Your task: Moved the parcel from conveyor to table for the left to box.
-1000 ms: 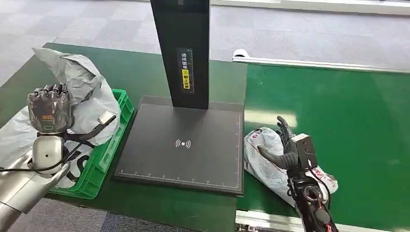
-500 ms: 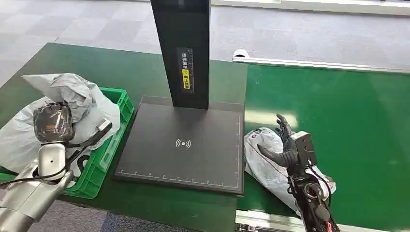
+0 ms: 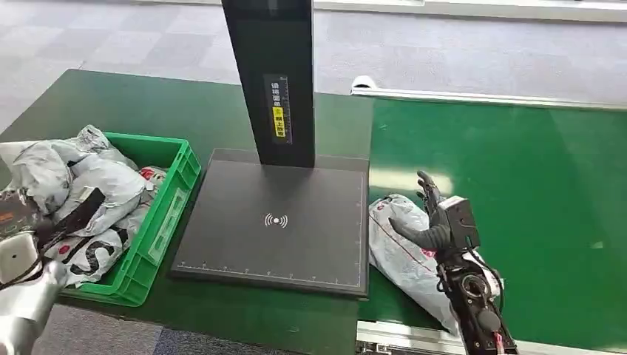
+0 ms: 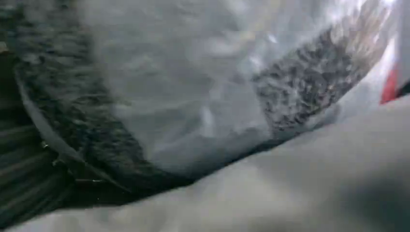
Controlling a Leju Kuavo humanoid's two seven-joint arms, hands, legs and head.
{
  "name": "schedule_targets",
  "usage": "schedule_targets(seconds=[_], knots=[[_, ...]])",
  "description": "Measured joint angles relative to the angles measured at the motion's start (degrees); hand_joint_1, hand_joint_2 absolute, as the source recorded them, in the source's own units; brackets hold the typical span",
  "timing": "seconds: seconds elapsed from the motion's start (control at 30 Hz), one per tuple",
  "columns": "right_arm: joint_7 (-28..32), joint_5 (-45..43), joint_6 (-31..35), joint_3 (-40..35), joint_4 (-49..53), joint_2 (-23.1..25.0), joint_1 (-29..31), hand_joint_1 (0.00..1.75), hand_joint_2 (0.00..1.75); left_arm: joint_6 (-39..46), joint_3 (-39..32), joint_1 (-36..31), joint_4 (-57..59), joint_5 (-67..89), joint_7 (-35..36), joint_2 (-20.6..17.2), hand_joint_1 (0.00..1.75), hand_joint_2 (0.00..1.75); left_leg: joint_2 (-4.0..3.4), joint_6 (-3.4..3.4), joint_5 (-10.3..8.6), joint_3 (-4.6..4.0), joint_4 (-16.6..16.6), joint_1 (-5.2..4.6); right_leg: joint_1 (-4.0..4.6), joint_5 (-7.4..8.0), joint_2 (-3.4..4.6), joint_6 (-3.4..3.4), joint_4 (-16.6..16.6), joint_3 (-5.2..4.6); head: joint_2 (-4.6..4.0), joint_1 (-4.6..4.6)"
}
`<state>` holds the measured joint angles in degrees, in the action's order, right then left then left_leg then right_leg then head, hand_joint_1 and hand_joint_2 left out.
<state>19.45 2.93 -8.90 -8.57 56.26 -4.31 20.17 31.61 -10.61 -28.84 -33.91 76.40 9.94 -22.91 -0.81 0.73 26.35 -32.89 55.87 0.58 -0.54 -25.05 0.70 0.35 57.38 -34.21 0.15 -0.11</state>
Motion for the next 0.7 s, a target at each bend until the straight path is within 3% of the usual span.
schedule_targets(seconds=[0.1, 0.33, 0.37, 0.53, 0.7], knots=[[-0.5, 0.0, 0.1, 0.0, -0.4, 0.3, 0.4, 0.0, 1.75, 2.2, -5.9, -1.5, 2.6, -5.2, -3.3, 1.5, 0.0, 1.75, -0.13, 0.02, 0.01, 0.14, 0.0, 0.0, 0.0, 0.0, 0.08, -0.1, 0.0, 0.05, 0.0, 0.0], [-0.8, -0.1, 0.4, 0.0, -0.5, 0.4, 0.2, 0.0, 1.75, 2.5, -17.4, -4.4, 3.5, -21.5, -19.4, 4.8, 0.0, 1.75, -0.13, 0.08, -0.03, 0.23, -0.1, 0.04, 0.04, -0.01, 0.08, -0.14, 0.0, 0.04, -0.02, -0.02], [-0.8, -0.2, 0.5, 0.0, -0.5, 0.4, 0.0, 0.0, 1.75, 2.4, -18.6, -4.4, 3.0, -24.6, -23.5, 5.3, 0.0, 0.0, -0.1, 0.08, -0.04, 0.23, -0.1, 0.04, 0.04, -0.02, 0.06, -0.14, 0.0, 0.04, -0.02, 0.0], [0.8, -1.0, 0.8, 0.0, -0.4, 0.1, -1.9, 0.0, 1.75, 1.8, -20.5, -0.8, -7.8, -45.0, -41.1, 9.9, 0.0, 0.0, 0.27, 0.07, -0.05, 0.05, 0.0, 0.01, 0.01, -0.07, -0.24, -0.12, 0.0, 0.04, -0.02, 0.04], [1.4, -1.6, 0.1, -0.1, -0.4, -0.3, -1.7, 0.0, 1.75, 2.2, -18.6, 3.6, -21.4, -53.3, -46.3, 13.8, 0.0, 0.0, 0.4, 0.05, -0.04, -0.11, 0.0, 0.01, 0.01, -0.07, -0.3, -0.11, 0.0, 0.0, 0.0, 0.02]])
